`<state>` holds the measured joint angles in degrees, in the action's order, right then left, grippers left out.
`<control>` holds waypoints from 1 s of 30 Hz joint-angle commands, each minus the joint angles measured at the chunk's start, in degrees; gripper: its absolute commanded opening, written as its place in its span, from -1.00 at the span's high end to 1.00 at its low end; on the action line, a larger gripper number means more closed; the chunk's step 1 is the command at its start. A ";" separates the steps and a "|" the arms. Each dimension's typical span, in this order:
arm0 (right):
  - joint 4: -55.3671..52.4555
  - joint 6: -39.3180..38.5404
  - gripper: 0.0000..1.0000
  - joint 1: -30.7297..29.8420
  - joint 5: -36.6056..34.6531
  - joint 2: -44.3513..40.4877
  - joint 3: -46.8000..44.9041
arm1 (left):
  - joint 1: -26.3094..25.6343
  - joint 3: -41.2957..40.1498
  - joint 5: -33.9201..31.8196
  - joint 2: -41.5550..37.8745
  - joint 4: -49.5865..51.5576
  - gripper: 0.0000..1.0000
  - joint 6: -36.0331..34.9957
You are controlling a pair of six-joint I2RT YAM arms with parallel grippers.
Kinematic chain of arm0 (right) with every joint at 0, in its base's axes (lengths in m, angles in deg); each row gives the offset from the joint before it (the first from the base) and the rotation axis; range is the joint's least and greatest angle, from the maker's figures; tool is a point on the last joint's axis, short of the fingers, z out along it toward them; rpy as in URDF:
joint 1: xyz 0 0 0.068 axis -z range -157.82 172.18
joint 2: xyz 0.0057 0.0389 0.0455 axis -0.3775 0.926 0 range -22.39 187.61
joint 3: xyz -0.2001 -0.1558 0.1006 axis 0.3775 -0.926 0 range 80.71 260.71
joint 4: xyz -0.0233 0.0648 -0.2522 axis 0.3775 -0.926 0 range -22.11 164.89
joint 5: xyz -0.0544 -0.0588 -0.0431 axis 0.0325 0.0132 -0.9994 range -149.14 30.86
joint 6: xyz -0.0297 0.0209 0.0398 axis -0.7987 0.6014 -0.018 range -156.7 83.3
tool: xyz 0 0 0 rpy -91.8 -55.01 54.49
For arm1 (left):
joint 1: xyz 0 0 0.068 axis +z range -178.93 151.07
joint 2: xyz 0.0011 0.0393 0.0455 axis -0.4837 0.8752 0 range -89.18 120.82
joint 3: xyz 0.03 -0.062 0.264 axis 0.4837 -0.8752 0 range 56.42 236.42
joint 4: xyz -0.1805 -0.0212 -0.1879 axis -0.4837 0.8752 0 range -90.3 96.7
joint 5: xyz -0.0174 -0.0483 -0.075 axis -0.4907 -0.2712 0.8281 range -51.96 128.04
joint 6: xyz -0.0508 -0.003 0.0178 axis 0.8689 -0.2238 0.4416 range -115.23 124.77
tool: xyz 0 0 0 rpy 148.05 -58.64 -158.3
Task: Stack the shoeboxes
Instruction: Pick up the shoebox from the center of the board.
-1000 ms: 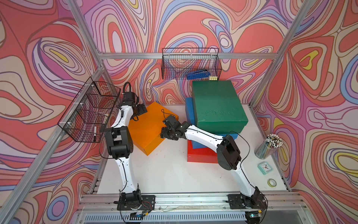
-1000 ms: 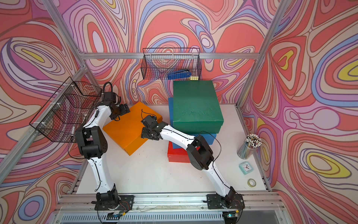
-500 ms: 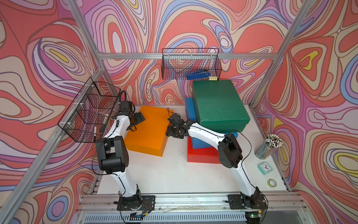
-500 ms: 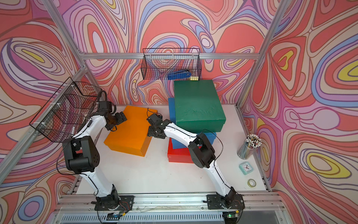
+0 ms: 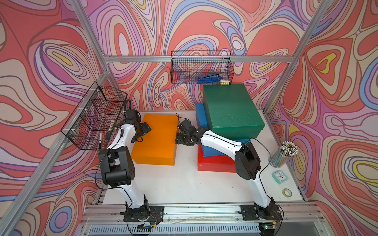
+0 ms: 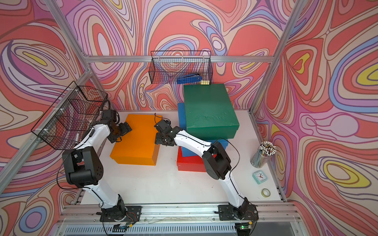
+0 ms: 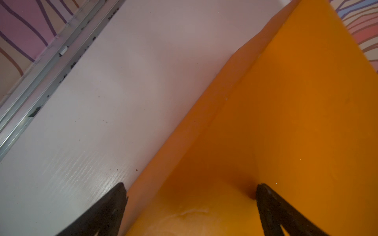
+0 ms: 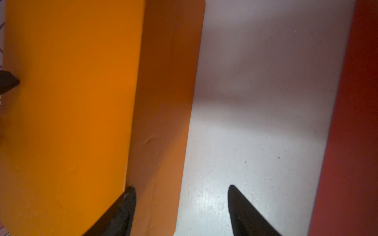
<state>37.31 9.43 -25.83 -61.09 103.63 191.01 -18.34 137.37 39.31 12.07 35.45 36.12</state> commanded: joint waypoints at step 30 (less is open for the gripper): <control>11.12 5.09 -0.45 -1.51 12.61 10.32 5.64 | 2.62 -9.92 10.48 1.01 -6.78 -0.96 6.56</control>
<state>45.09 13.19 -26.77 -52.57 111.06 198.20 -15.26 131.14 47.90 11.79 24.67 40.02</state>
